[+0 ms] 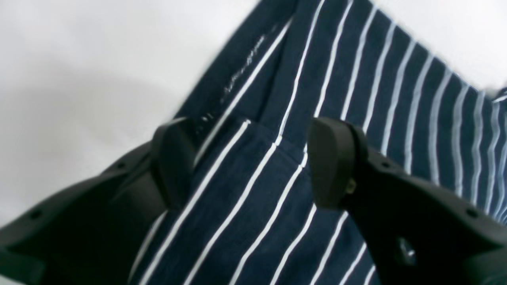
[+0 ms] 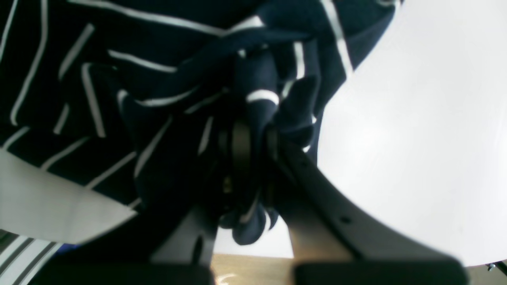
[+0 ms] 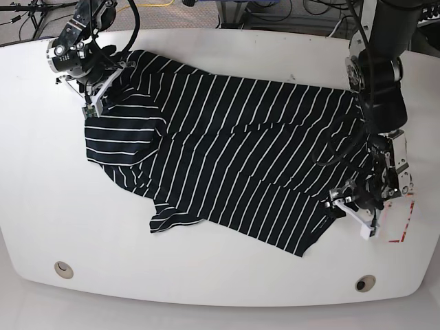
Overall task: Fold the T-shirt properly
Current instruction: 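Release the left gripper and regrasp the shirt edge nearer the hem, then pull the shirt edge taut between both grippers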
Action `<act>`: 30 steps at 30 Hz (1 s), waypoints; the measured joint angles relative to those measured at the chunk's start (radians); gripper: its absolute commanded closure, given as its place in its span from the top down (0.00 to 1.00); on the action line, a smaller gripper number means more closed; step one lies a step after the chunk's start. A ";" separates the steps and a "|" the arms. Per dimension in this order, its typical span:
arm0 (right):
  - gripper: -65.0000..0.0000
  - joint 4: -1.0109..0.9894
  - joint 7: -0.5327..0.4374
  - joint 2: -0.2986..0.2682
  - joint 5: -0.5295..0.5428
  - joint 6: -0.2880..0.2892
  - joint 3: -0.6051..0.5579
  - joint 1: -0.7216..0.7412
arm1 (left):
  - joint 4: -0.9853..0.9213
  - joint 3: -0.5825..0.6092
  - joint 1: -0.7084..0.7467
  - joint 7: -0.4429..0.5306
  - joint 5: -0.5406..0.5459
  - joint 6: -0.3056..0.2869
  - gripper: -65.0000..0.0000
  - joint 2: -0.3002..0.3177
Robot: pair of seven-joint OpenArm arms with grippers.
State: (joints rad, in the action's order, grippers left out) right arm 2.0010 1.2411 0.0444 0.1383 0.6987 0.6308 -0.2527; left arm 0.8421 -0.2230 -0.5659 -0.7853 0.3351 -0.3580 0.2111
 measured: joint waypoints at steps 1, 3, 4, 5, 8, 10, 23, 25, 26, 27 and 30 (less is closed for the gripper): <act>0.03 0.000 0.000 0.000 0.000 0.000 0.000 0.000 | -0.011 0.012 -0.003 0.009 0.002 0.000 0.64 0.000; 0.03 0.000 0.001 0.000 -0.001 0.000 0.000 0.000 | -0.039 0.051 -0.005 0.034 0.001 0.000 0.64 -0.004; 0.03 0.000 0.001 0.000 -0.001 0.000 0.000 0.000 | -0.048 0.065 -0.005 0.043 0.002 -0.001 0.64 -0.005; 0.03 0.000 0.000 0.000 0.000 0.000 0.000 0.000 | -0.055 0.080 -0.003 0.051 0.002 -0.001 0.64 -0.008; 0.03 0.000 0.000 0.000 -0.002 0.000 0.002 0.001 | -0.060 0.103 0.001 0.053 0.002 -0.002 0.64 -0.012; 0.03 0.000 0.000 0.000 -0.002 0.000 0.003 0.001 | -0.063 0.126 0.001 0.053 0.002 -0.001 0.64 -0.010; 0.03 0.000 0.000 0.000 -0.001 0.000 0.004 0.002 | -0.064 0.208 0.001 0.068 0.004 -0.002 0.24 0.001; 0.03 0.000 0.000 0.000 0.000 0.000 0.004 0.002 | -0.064 0.212 0.001 0.069 0.005 -0.002 0.12 0.010; 0.03 0.000 0.000 0.000 0.000 0.000 0.004 0.002 | -0.064 0.217 0.001 0.068 0.003 -0.002 0.07 0.014; 0.03 0.000 0.001 0.000 -0.002 0.000 0.004 0.002 | -0.064 0.226 0.000 0.069 0.003 -0.001 0.03 0.021; 0.03 0.000 0.001 0.000 -0.002 0.000 0.004 0.006 | -0.063 0.272 0.000 0.069 0.002 -0.001 0.01 0.031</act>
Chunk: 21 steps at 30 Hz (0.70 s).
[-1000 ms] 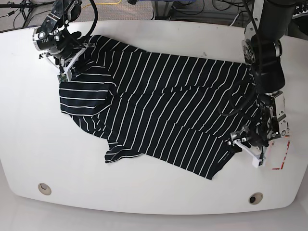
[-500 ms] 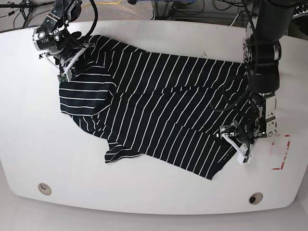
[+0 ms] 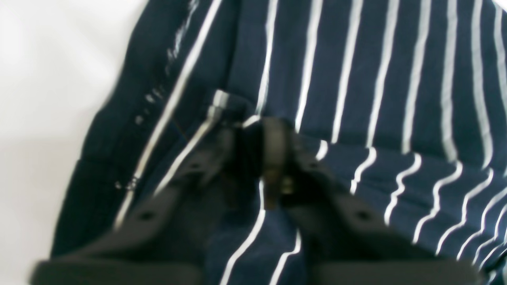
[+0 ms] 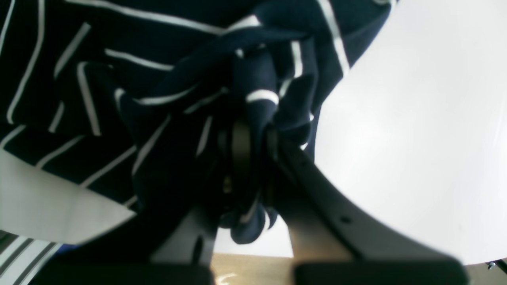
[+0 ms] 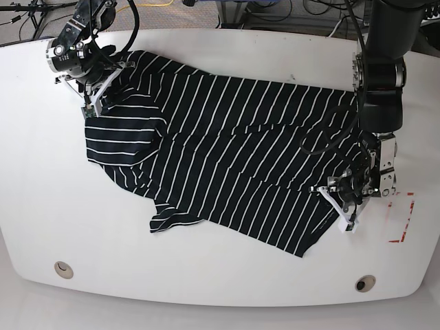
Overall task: Fold the T-shirt properly
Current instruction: 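Pull the shirt edge taut between both grippers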
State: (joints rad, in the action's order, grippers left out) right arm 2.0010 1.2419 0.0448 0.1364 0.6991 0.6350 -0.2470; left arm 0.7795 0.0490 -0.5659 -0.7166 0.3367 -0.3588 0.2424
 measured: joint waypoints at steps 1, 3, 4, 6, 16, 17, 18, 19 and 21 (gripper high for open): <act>0.03 0.000 0.000 0.000 0.000 0.000 0.000 0.003 | 0.003 0.016 0.000 -0.002 0.000 0.000 0.01 0.000; 0.03 0.000 -0.001 0.000 0.002 0.000 0.000 0.010 | 0.015 0.022 0.003 -0.003 0.000 0.000 0.01 -0.003; 0.03 0.000 0.000 0.000 0.002 0.000 0.000 0.013 | 0.032 0.025 0.006 -0.009 0.001 0.000 0.01 -0.003; 0.03 0.000 -0.001 0.000 0.003 0.000 0.000 0.016 | 0.078 0.026 0.014 -0.024 0.001 -0.008 0.01 0.000; 0.03 0.000 0.000 0.003 0.003 0.000 0.000 0.022 | 0.333 0.012 0.054 -0.131 0.000 0.000 0.01 0.053; 0.03 0.000 -0.001 0.002 0.002 0.000 0.000 0.024 | 0.359 0.003 0.063 -0.137 0.003 -0.003 0.01 0.053; 0.03 0.000 -0.001 0.002 0.003 0.000 0.000 0.025 | 0.378 -0.005 0.071 -0.145 0.006 -0.006 0.01 0.050; 0.03 0.000 0.000 0.002 0.001 0.000 0.000 0.027 | 0.410 -0.023 0.082 -0.169 0.015 -0.013 0.01 0.048; 0.03 0.000 0.000 0.003 0.000 0.000 0.001 0.029 | 0.459 -0.048 0.099 -0.198 0.022 -0.016 0.01 0.048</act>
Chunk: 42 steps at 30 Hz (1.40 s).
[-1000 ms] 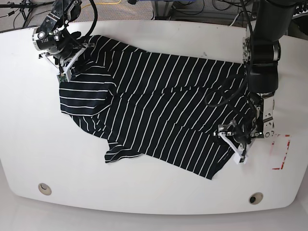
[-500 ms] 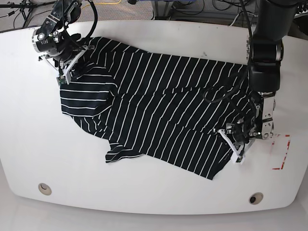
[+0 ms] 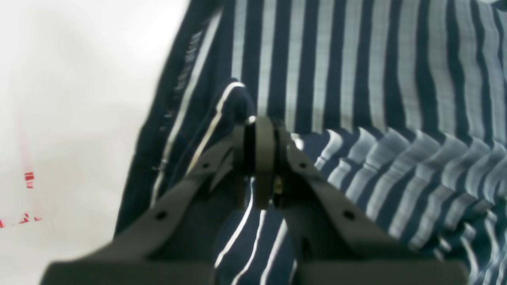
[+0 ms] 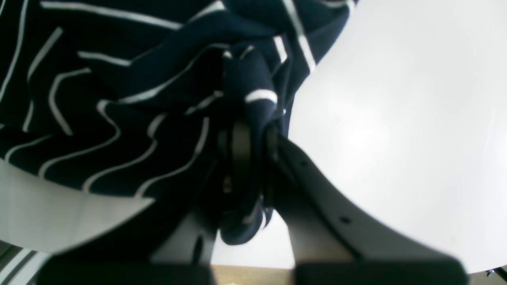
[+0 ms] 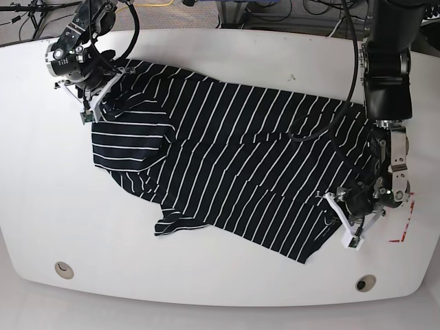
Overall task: Fold the T-shirt properly
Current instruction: 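Pull the shirt edge taut between both grippers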
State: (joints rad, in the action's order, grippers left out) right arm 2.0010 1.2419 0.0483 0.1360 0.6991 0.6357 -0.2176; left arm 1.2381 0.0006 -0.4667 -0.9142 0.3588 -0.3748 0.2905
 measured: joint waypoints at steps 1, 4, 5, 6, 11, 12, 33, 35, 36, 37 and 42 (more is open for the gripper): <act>0.03 0.000 -0.001 0.002 -0.001 0.000 0.000 0.000 | 0.031 -0.019 0.009 -0.016 0.000 0.000 0.01 0.002; 0.03 0.000 0.000 0.008 0.000 0.000 0.000 0.000 | 0.088 -0.062 0.031 -0.054 -0.007 0.001 0.01 0.008; 0.03 0.000 0.000 0.010 0.000 0.000 -0.001 0.000 | 0.107 -0.075 0.039 -0.072 -0.007 0.002 0.01 0.012; 0.03 0.000 0.000 0.010 0.001 0.000 -0.001 0.000 | 0.134 -0.089 0.050 -0.100 -0.008 0.002 0.01 0.013; 0.03 0.000 0.000 0.008 0.000 0.000 -0.001 0.000 | 0.274 -0.165 0.100 -0.206 -0.010 -0.055 0.01 0.011; 0.03 0.000 0.000 0.007 0.000 0.000 -0.001 0.000 | 0.309 -0.180 0.108 -0.227 -0.007 -0.073 0.01 0.011; 0.03 0.000 -0.003 0.008 0.003 0.000 -0.001 0.000 | 0.732 -0.447 0.393 -0.494 0.001 -0.300 0.01 0.050; 0.03 0.000 -0.003 0.009 0.003 0.000 -0.002 0.000 | 0.732 -0.465 0.424 -0.493 0.005 -0.319 0.01 0.058; 0.03 0.000 -0.003 0.008 0.003 0.000 -0.002 0.000 | 0.732 -0.479 0.438 -0.491 0.006 -0.320 0.01 0.060; 0.03 0.000 -0.003 0.008 0.005 0.000 -0.002 0.000 | 0.732 -0.499 0.455 -0.491 0.010 -0.322 0.01 0.063; 0.03 0.000 -0.003 0.005 0.008 0.000 -0.002 0.000 | 0.732 -0.557 0.540 -0.486 0.008 -0.322 0.01 0.068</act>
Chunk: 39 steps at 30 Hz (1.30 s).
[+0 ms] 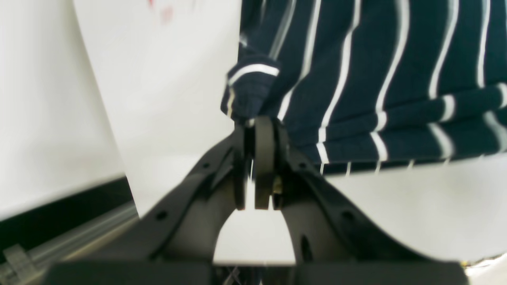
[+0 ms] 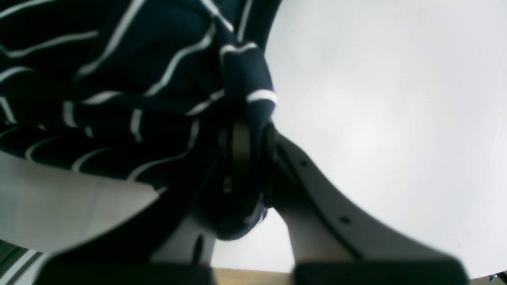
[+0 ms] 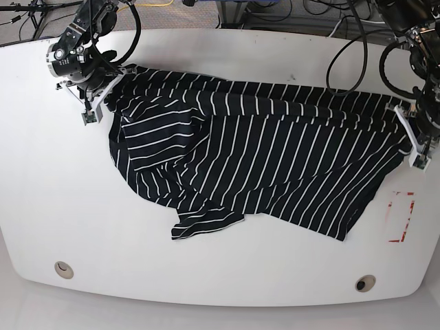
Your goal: Fold the T-shirt properly
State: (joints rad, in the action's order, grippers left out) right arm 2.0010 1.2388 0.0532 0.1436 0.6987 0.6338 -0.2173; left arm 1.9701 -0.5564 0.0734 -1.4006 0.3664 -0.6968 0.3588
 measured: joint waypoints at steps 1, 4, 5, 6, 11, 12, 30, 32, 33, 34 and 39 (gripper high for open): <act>0.03 0.000 0.000 0.000 0.000 0.000 0.000 0.000 | 0.000 -0.005 0.016 0.000 0.000 0.000 0.01 0.000; 0.02 0.000 0.000 0.002 0.001 0.000 0.000 0.000 | -0.001 -0.011 0.066 -0.002 -0.003 0.000 0.01 0.000; 0.02 0.000 0.000 0.002 0.001 0.000 0.000 0.002 | -0.001 -0.011 0.082 -0.002 -0.004 0.000 0.01 -0.001; 0.02 0.000 0.001 0.002 0.001 0.000 0.000 0.004 | -0.001 -0.011 0.093 -0.002 -0.003 0.000 0.01 -0.002; 0.02 0.000 0.002 0.002 -0.001 0.000 0.000 0.030 | -0.002 -0.009 0.132 0.040 -0.006 0.000 0.01 -0.006; 0.02 0.000 0.002 0.003 -0.001 0.000 0.000 0.034 | -0.002 -0.009 0.136 0.048 -0.007 0.000 0.01 -0.007; 0.03 0.000 0.016 -0.108 0.007 -0.001 -0.004 0.320 | 0.001 -0.078 -0.220 0.167 -0.007 -0.002 0.01 -0.109; 0.03 0.000 0.019 -0.134 0.011 0.000 -0.005 0.367 | 0.000 -0.070 -0.282 0.163 -0.008 0.004 0.01 -0.117; 0.03 -0.001 0.021 -0.149 0.013 0.000 -0.005 0.388 | -0.002 -0.056 -0.308 0.158 -0.008 0.023 0.01 -0.117; 0.03 -0.001 0.020 -0.165 0.012 0.000 -0.005 0.416 | -0.003 -0.037 -0.346 0.159 -0.011 0.046 0.01 -0.116; 0.03 -0.013 0.019 -0.230 0.014 0.000 -0.024 0.529 | -0.003 0.026 -0.475 0.166 -0.005 0.119 0.01 -0.112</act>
State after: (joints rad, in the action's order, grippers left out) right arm 1.9884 1.2579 -0.1768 0.1581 0.6991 0.6098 0.3122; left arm 1.9675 -0.5308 -0.4011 -1.2350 0.3618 -0.5774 0.2466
